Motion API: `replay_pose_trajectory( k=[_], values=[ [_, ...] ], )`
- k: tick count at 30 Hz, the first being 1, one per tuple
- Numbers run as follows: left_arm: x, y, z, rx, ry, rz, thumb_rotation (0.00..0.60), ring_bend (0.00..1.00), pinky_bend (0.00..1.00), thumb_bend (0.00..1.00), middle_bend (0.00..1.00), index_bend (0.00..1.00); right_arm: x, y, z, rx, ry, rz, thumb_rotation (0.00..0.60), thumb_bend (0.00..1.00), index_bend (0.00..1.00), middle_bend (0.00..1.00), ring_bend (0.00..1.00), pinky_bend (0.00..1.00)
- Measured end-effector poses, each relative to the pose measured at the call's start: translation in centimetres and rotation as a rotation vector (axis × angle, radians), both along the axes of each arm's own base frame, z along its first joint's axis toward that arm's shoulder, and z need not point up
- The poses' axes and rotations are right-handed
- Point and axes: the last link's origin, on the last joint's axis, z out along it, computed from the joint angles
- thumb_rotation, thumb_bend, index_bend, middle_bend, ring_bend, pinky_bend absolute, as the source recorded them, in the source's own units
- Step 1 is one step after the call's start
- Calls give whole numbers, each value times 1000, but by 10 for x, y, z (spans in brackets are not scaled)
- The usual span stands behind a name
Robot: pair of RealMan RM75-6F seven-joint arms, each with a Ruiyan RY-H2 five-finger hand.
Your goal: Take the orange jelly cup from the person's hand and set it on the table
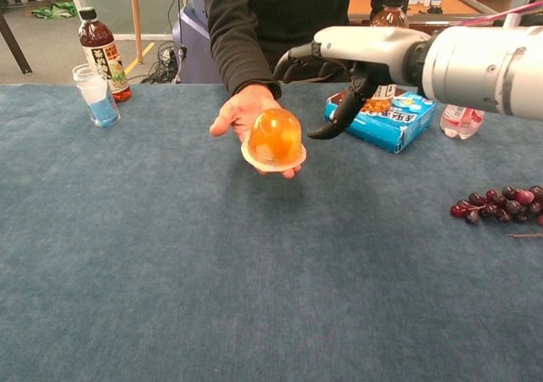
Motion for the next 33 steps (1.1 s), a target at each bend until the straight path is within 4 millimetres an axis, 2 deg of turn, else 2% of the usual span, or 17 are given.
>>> replay_pose_trajectory(
  k=[22,25,30,33],
  values=[
    [-6,-2,0,3,3,19,600,289,217,171,338,402,13,-20,-44,38,40,-15,600,227,206,165,0,214],
    [-7,-3,0,3,3,23,600,288,217,171,338,402,13,-21,-48,40,43,-17,600,244,228,174,2,258],
    [-9,-4,0,5,3,27,600,288,217,171,338,402,15,-21,-51,44,34,-17,600,281,313,213,45,414],
    [-9,-4,0,5,2,27,600,288,217,171,338,402,16,-20,-54,41,28,-7,600,304,356,231,71,467]
  ],
)
